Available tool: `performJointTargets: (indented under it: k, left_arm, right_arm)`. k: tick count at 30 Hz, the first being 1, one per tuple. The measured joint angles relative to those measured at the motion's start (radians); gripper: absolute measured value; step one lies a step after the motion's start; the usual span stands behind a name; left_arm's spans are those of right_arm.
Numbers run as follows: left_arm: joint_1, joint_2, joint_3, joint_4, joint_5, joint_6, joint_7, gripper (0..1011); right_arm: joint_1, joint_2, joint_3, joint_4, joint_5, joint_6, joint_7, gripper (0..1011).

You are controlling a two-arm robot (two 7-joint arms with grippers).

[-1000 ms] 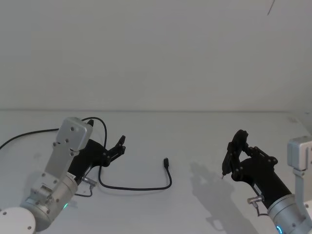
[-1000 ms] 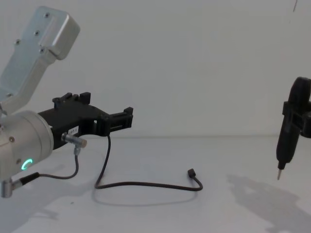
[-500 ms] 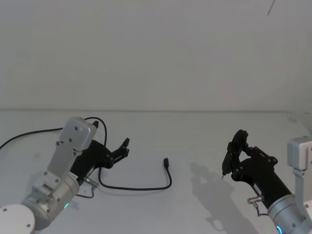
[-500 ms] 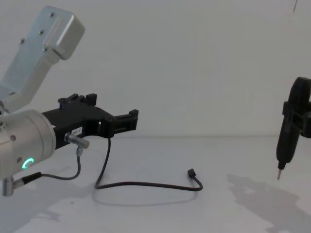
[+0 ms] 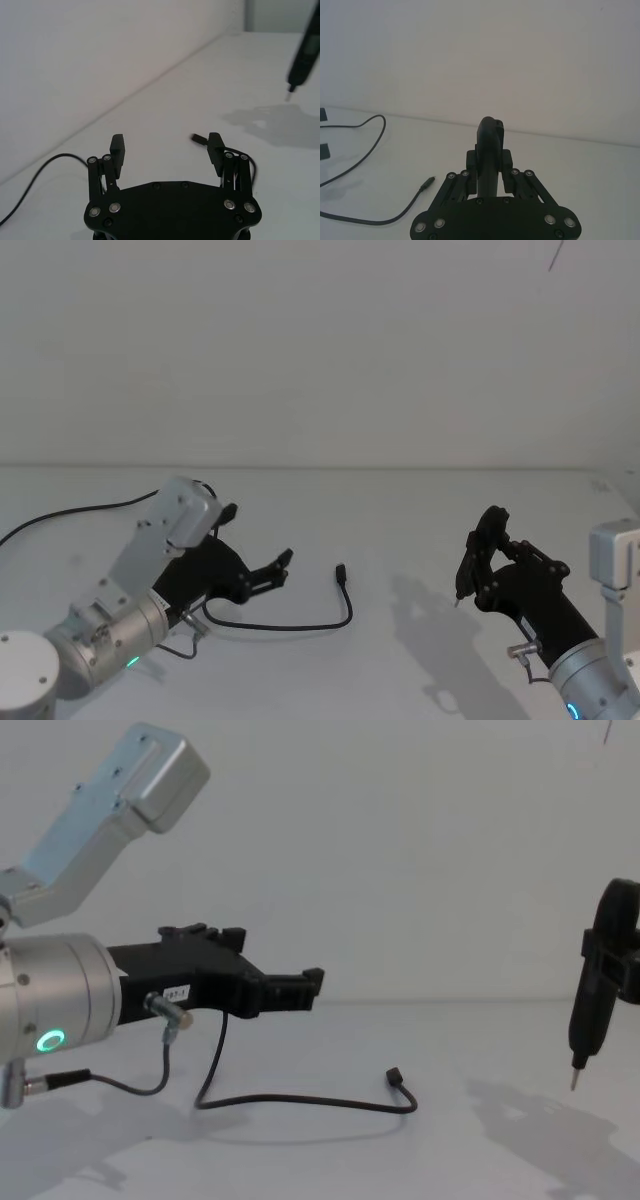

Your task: Pick up the data cable with the one hand.

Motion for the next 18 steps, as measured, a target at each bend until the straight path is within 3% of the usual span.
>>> performJointTargets:
  k: [9,18]
  left_arm:
    - [-0.062,0.037,0.032,-0.014,-0.024,0.102,-0.134,1001]
    - [-0.175,0.050,0.102,0.013,-0.005,0.235,-0.242,1001]
  right_arm:
    - [0.000,0.000,0.000,0.000,0.000,0.000,0.000,279]
    - [0.000,0.000,0.000,0.000,0.000,0.000,0.000,279]
